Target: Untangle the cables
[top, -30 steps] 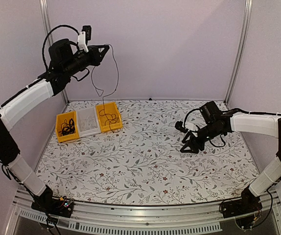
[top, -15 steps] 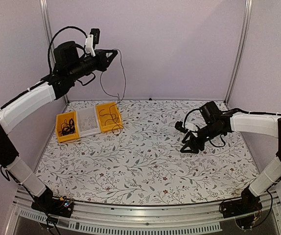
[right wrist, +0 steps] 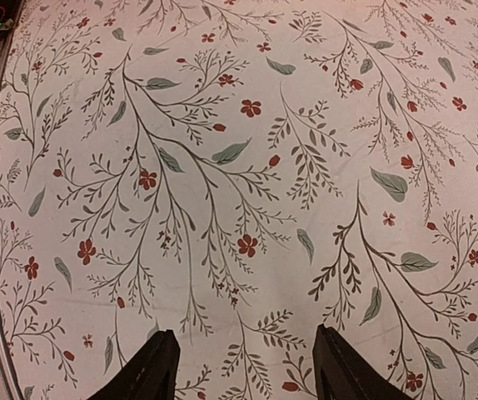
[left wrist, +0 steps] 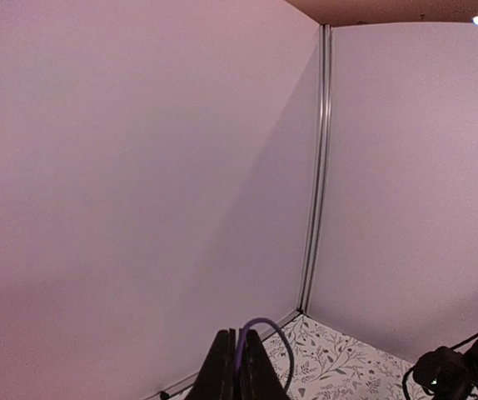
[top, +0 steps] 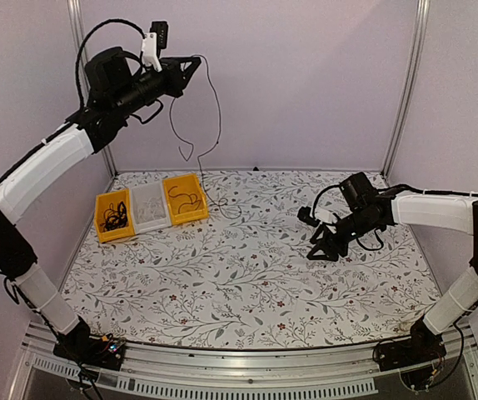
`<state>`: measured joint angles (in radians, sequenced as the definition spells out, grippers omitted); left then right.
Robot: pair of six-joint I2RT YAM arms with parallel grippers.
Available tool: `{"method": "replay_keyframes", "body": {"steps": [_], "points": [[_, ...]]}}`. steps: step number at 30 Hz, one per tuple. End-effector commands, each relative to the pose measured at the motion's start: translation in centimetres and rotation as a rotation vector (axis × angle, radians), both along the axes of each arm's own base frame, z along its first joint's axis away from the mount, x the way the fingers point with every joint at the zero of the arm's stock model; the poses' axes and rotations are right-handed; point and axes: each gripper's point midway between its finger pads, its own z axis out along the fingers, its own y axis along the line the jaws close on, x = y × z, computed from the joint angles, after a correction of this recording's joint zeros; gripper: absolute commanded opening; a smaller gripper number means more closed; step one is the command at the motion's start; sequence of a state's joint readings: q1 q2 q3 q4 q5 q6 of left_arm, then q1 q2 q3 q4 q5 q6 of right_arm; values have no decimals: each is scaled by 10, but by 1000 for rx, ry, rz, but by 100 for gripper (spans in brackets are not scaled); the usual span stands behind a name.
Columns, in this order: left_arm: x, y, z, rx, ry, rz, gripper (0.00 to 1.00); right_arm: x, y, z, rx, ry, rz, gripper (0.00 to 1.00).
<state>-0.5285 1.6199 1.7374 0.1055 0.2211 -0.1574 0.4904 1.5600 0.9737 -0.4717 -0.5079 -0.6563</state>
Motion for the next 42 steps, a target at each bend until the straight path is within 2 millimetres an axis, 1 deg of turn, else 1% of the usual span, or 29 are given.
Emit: {"method": "replay_keyframes", "body": {"steps": [1,4,7,10,18,24,28,29,34,39,42], "points": [[7,5,15,29,-50,71,0,-1,-3,-5,-18,8,5,59],[14,8,20,47,-66,103,0,-1,-3,-6,-20,10,4,59],[21,8,20,69,-74,124,0,-1,-3,-6,-21,10,4,59],[28,12,17,84,-76,148,0,-1,-4,-7,-25,10,3,59],[52,40,16,98,-76,233,0,-1,-5,-11,-39,14,1,59],[71,68,16,105,-71,288,0,0,-7,-14,-52,12,-2,59],[85,78,10,108,-60,297,0,1,-8,-16,-58,14,-5,59],[89,78,1,125,-29,295,0,1,-8,-17,-61,14,-6,59],[106,80,-22,148,17,297,0,1,-9,-19,-68,16,-6,59],[114,73,-60,172,81,272,0,1,-10,-22,-77,18,-7,59],[117,71,-80,184,118,264,0,1,-10,-24,-82,26,-6,59]]}}
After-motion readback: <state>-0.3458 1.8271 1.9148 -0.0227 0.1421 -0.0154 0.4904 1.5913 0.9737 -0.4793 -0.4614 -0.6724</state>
